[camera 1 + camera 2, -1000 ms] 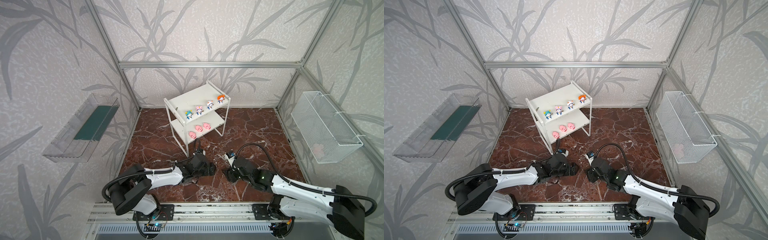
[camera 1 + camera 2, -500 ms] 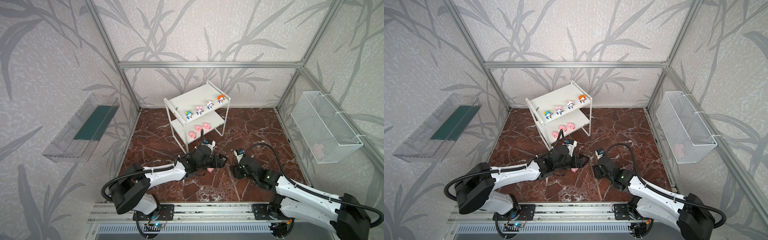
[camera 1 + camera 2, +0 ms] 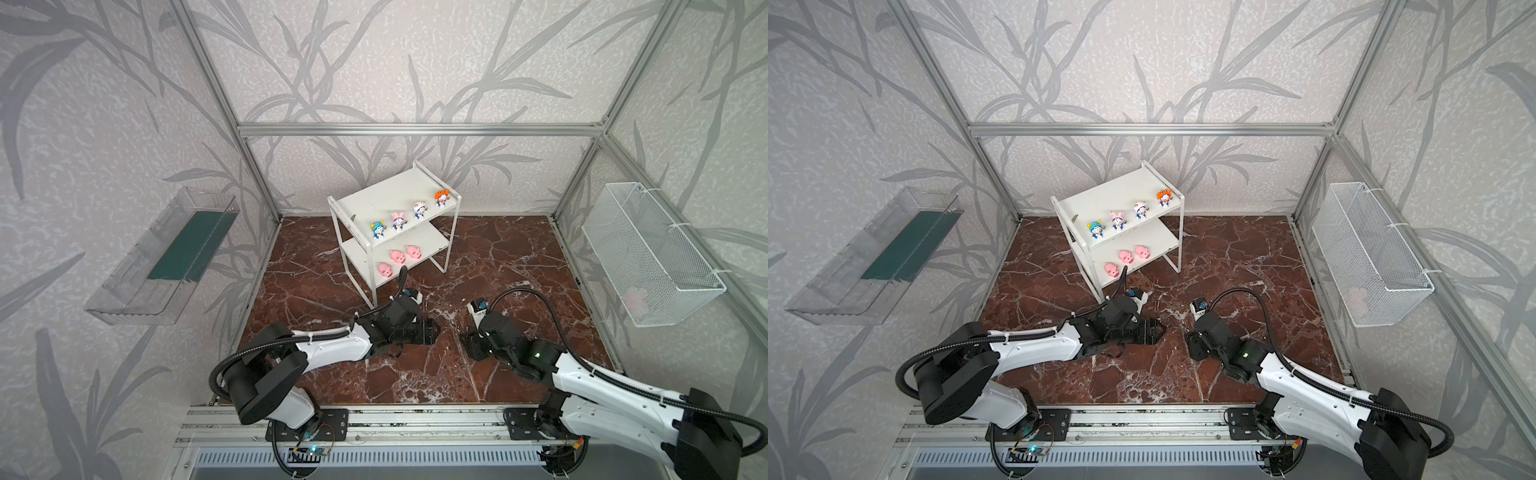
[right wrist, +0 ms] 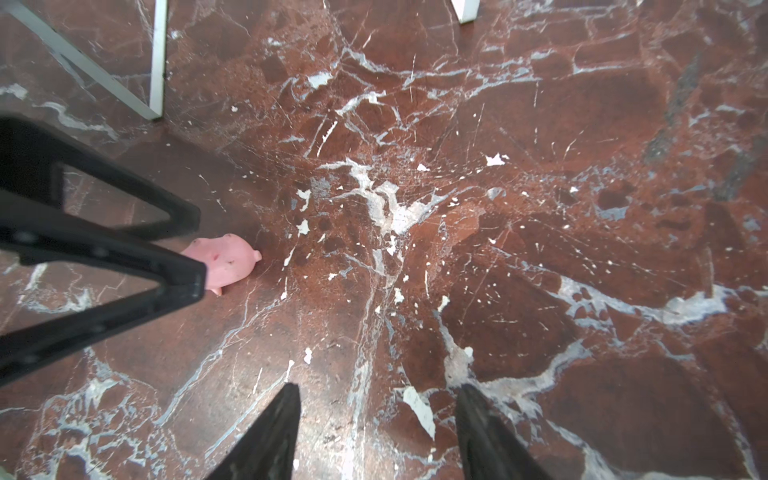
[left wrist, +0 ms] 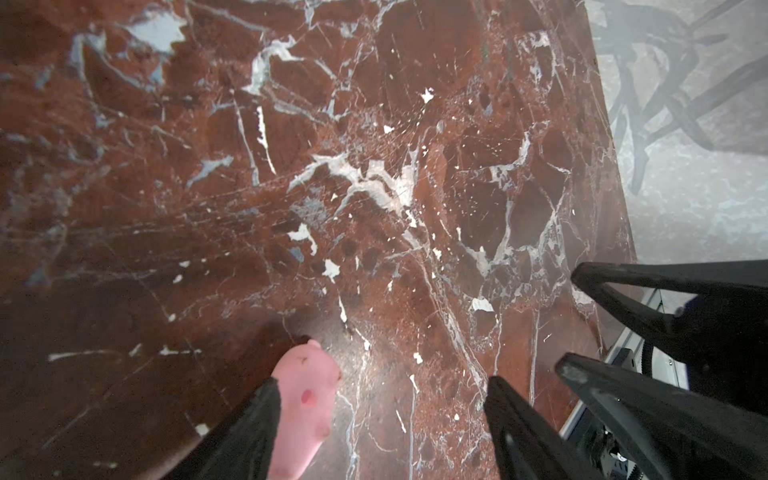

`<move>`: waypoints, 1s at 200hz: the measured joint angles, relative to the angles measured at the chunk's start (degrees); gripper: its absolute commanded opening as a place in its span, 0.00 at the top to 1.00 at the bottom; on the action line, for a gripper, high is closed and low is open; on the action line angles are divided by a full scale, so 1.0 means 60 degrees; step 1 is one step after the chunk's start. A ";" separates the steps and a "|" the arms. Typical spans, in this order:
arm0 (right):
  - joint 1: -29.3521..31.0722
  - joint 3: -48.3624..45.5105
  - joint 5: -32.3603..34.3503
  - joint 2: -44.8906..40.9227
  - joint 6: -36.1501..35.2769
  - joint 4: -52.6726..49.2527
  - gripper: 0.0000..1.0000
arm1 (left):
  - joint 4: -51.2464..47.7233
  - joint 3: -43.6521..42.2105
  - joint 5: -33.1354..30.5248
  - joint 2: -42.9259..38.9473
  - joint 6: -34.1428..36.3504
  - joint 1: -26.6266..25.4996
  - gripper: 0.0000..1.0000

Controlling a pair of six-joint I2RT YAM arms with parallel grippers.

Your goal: Place and organize the plastic toys onto the shelf

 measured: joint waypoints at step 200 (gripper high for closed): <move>0.0000 -0.0069 0.0160 -0.0863 0.0000 -0.0601 0.42 | 0.0262 -0.0623 0.0011 0.0441 0.0029 0.0007 0.61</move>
